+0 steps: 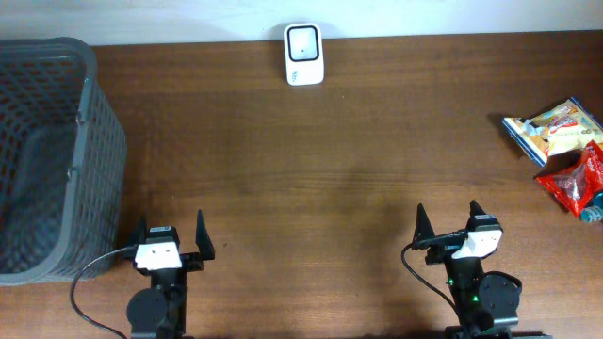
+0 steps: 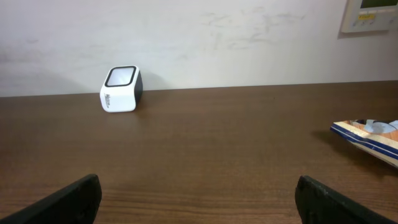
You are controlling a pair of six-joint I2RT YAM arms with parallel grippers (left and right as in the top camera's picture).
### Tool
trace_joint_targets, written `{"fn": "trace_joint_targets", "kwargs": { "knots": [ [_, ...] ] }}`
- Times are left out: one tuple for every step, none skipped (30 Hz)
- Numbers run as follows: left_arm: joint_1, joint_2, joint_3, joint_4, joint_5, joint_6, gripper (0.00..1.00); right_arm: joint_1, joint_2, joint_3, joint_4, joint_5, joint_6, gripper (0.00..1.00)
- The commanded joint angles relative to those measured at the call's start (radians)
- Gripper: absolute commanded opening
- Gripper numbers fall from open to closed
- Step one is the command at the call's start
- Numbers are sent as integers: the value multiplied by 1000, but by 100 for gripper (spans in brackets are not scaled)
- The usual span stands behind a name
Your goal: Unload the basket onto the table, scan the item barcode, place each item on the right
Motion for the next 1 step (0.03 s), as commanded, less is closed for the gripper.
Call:
{"fn": "trace_joint_targets", "kwargs": {
  "knots": [
    [5, -10, -4, -3, 14, 23, 99, 2, -7, -7, -4, 8, 3, 98]
  ]
}}
